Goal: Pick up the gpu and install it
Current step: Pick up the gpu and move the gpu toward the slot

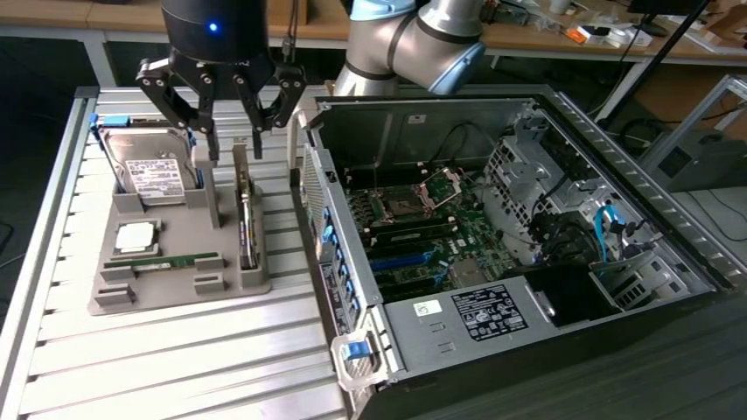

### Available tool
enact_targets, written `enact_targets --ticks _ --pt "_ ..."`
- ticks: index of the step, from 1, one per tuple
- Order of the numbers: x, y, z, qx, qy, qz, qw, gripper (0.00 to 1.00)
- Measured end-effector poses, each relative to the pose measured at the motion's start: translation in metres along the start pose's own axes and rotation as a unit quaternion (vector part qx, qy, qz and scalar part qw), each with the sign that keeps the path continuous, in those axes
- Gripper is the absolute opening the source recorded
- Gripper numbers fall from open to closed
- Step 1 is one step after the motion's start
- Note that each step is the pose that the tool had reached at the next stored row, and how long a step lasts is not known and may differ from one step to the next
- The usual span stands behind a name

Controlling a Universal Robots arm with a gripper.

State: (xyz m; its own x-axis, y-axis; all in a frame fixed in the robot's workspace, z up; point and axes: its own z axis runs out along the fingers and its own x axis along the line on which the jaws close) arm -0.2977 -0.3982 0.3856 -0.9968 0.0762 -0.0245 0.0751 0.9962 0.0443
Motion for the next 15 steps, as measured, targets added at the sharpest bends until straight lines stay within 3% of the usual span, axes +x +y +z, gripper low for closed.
enact_targets --ticks 15 --pt "0.011 0.0050 0.0035 0.0000 0.0000 0.000 1.0000 0.48"
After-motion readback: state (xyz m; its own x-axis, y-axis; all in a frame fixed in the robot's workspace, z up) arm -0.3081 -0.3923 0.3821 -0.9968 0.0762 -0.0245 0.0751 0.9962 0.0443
